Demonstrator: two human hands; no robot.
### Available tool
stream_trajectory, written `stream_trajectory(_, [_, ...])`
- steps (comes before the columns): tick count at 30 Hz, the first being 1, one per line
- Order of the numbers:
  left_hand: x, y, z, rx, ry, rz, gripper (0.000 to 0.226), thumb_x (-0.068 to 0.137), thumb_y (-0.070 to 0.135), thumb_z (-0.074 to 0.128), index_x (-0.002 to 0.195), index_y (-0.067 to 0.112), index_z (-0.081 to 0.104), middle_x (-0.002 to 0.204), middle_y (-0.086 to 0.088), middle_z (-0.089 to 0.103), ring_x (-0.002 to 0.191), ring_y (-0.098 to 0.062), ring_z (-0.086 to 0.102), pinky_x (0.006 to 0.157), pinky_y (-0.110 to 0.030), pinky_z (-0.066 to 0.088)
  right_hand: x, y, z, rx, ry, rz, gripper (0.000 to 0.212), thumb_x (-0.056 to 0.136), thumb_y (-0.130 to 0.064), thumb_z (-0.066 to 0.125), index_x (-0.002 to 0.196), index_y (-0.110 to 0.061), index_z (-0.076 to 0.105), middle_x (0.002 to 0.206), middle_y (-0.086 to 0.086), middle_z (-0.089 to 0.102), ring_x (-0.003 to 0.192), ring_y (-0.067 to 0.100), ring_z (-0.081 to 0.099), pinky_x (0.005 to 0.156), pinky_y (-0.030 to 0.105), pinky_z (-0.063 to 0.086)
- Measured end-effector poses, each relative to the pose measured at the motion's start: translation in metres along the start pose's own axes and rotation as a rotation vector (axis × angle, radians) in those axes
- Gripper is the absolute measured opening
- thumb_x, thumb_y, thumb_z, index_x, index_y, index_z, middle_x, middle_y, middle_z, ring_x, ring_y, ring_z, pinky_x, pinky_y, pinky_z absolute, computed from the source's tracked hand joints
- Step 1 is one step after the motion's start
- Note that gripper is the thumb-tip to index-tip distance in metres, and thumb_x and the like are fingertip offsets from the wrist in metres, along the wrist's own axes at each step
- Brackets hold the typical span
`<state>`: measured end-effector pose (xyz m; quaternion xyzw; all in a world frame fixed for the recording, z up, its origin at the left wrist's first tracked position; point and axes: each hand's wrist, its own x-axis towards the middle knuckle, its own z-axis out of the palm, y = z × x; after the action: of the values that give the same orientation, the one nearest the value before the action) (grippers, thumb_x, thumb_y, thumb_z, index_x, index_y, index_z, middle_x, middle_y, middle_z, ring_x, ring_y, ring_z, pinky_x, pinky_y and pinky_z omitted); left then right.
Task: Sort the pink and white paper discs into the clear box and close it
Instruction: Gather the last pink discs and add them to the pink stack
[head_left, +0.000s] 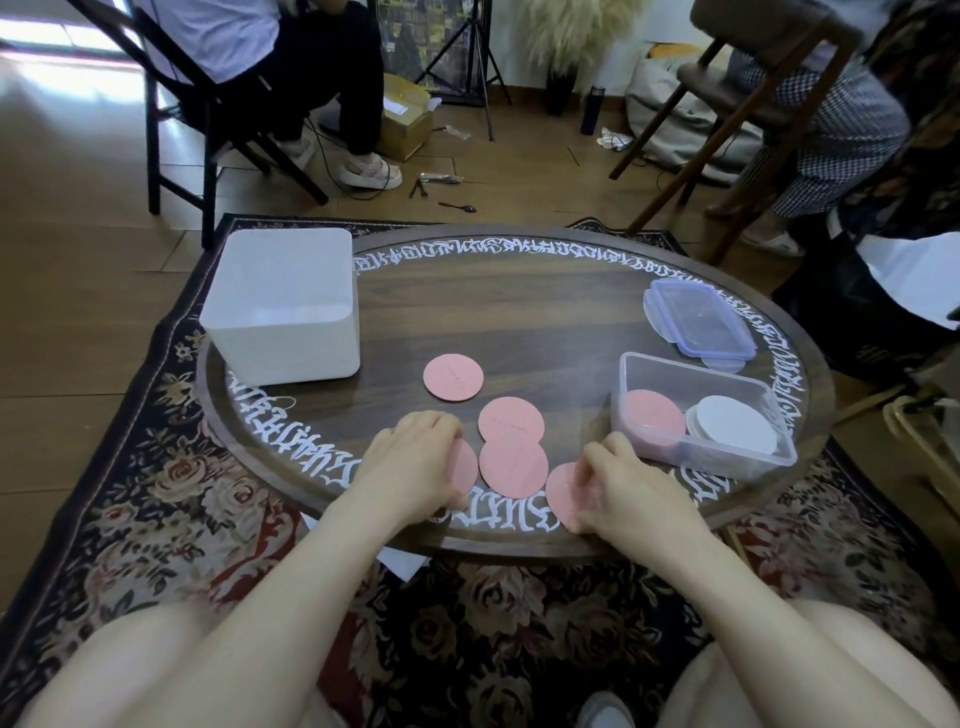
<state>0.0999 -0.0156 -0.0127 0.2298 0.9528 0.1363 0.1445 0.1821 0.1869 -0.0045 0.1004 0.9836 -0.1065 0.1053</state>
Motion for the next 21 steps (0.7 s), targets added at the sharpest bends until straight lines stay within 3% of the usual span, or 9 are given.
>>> stream_trajectory(5, [0.0015,-0.0013,0.0034,0.003,0.019,0.011,0.069,0.071,0.034,0.073,0.130,0.023,0.039,0.136,0.005,0.041,0.129,-0.016,0.035,0.097,-0.032,0.032,0.0053,0.0045,-0.0069,0.019,-0.052,-0.007,0.063,0.068,-0.037,0.078,0.120,-0.024,0.044,0.121,-0.003,0.042,0.106,0.024,0.057,0.072,0.030,0.038])
stream_trajectory(10, [0.0024,-0.0004,0.0045,0.008,0.076,0.032,0.061,0.072,0.031,0.072,0.124,0.023,0.041,0.128,0.004,0.046,0.123,-0.018,0.039,0.094,-0.031,0.033,0.0071,0.0047,-0.0052,0.045,-0.062,0.031,0.053,0.071,-0.033,0.075,0.113,-0.021,0.045,0.116,0.000,0.046,0.104,0.025,0.057,0.077,0.032,0.042])
stream_trajectory(14, [0.0044,-0.0002,0.0056,0.060,0.123,0.087,0.062,0.076,0.033,0.070,0.130,0.029,0.039,0.126,0.005,0.045,0.123,-0.017,0.038,0.095,-0.030,0.030,0.0080,0.0040,-0.0075,0.057,0.018,0.036,0.043,0.068,-0.030,0.077,0.095,-0.020,0.044,0.108,-0.001,0.043,0.092,0.026,0.056,0.068,0.032,0.039])
stream_trajectory(16, [0.0049,-0.0013,0.0065,0.067,0.126,0.101,0.065,0.076,0.034,0.069,0.133,0.032,0.038,0.128,0.006,0.043,0.126,-0.016,0.035,0.097,-0.030,0.029,0.0078,0.0040,-0.0063,0.071,-0.020,0.025,0.042,0.067,-0.029,0.078,0.091,-0.021,0.044,0.105,-0.001,0.043,0.091,0.026,0.057,0.071,0.034,0.043])
stream_trajectory(21, [0.0055,-0.0021,0.0100,0.034,0.129,0.134,0.071,0.078,0.034,0.068,0.140,0.033,0.035,0.137,0.009,0.039,0.132,-0.013,0.029,0.103,-0.031,0.026,0.0062,0.0063,-0.0030,0.097,-0.063,0.006,0.065,0.064,-0.035,0.081,0.115,-0.024,0.042,0.119,-0.003,0.042,0.102,0.025,0.059,0.080,0.037,0.047])
